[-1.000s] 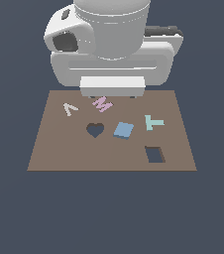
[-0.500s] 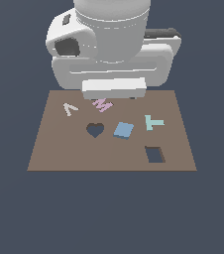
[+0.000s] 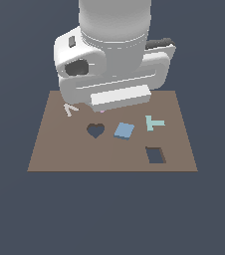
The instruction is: Insert a designated object into the corresponding slot on a board.
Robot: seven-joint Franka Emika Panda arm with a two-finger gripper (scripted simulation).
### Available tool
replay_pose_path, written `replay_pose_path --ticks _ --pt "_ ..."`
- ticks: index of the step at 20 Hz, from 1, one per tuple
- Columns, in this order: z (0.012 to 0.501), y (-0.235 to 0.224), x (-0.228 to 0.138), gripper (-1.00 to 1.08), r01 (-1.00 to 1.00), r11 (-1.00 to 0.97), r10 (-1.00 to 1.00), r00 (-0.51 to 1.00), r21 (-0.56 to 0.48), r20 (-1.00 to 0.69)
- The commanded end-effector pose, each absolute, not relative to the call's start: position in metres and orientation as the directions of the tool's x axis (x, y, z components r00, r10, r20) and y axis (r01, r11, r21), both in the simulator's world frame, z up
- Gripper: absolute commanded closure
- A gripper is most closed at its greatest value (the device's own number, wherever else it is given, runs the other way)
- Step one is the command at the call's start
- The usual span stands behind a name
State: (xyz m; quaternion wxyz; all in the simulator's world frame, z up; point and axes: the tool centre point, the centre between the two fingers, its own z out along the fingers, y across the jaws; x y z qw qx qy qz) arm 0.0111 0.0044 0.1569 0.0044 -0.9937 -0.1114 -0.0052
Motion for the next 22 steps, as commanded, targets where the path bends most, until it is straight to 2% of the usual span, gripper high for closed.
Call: replay_pose_path --ticks 1,9,22 --pt "0.150 0.006 0.013 -0.92 0.287 -0.958 0.287 0.958 -0.007 0.011" --pt "0.123 0.012 0.021 -0.92 0.550 -0.835 0.550 0.835 -0.005 0.010" --pt "0.076 0.028 0.028 -0.92 0.883 -0.470 0.883 0.470 -0.001 0.005"
